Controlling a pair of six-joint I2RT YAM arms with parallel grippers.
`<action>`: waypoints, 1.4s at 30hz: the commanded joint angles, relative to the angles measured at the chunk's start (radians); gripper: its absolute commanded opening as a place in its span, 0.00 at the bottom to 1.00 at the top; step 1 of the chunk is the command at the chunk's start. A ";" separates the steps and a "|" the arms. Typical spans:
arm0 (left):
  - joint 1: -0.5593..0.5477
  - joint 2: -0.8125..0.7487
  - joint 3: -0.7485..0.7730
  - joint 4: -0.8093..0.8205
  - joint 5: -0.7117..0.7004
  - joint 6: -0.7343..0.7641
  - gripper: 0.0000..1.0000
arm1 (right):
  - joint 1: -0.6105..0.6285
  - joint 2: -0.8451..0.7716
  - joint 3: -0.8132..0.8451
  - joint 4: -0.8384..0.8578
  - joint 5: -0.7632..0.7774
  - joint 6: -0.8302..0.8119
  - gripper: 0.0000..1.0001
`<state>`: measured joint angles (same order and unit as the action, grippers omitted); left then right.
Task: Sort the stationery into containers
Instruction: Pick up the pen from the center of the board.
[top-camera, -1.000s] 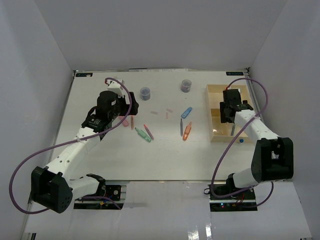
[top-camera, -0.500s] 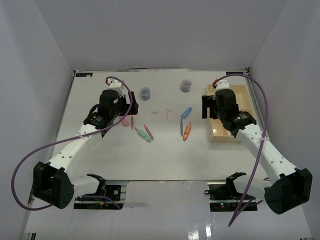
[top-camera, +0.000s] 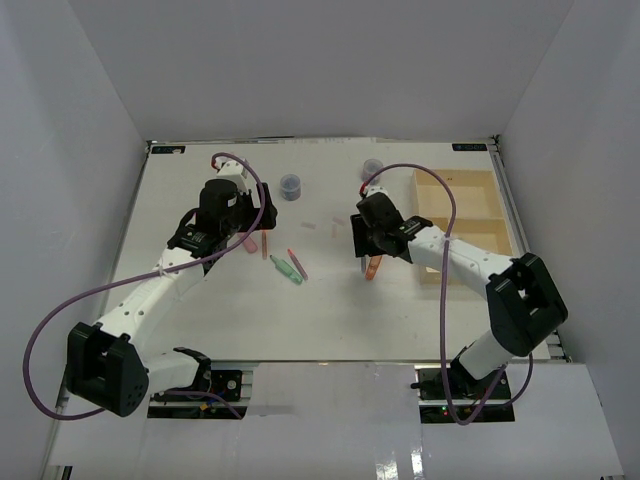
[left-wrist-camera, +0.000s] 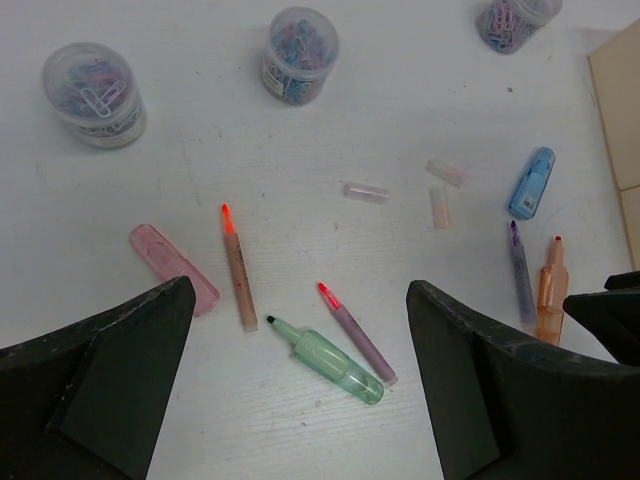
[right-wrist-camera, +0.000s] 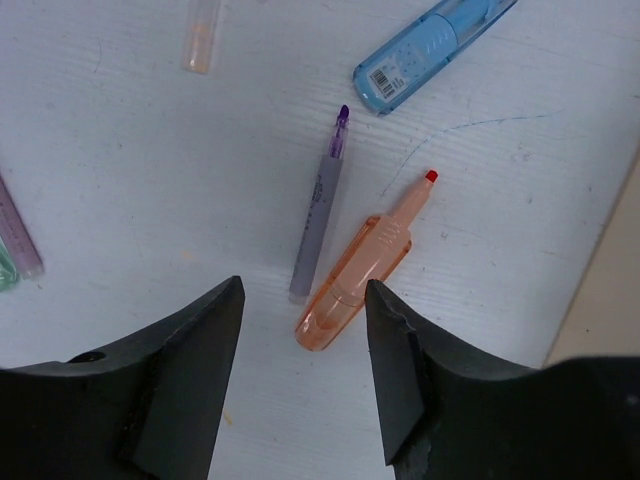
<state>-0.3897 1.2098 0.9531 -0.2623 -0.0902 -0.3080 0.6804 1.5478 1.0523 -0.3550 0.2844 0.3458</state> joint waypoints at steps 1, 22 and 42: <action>0.000 -0.003 0.033 -0.003 -0.002 -0.003 0.98 | 0.007 0.023 0.026 0.079 -0.002 0.074 0.57; 0.000 0.002 0.035 -0.003 0.020 -0.008 0.98 | 0.018 0.207 0.011 0.102 0.036 0.119 0.38; 0.002 0.008 0.038 -0.003 0.046 -0.020 0.98 | 0.045 0.134 -0.015 0.056 0.113 0.159 0.08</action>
<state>-0.3893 1.2217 0.9531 -0.2626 -0.0662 -0.3161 0.7109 1.7607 1.0466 -0.2882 0.3470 0.4801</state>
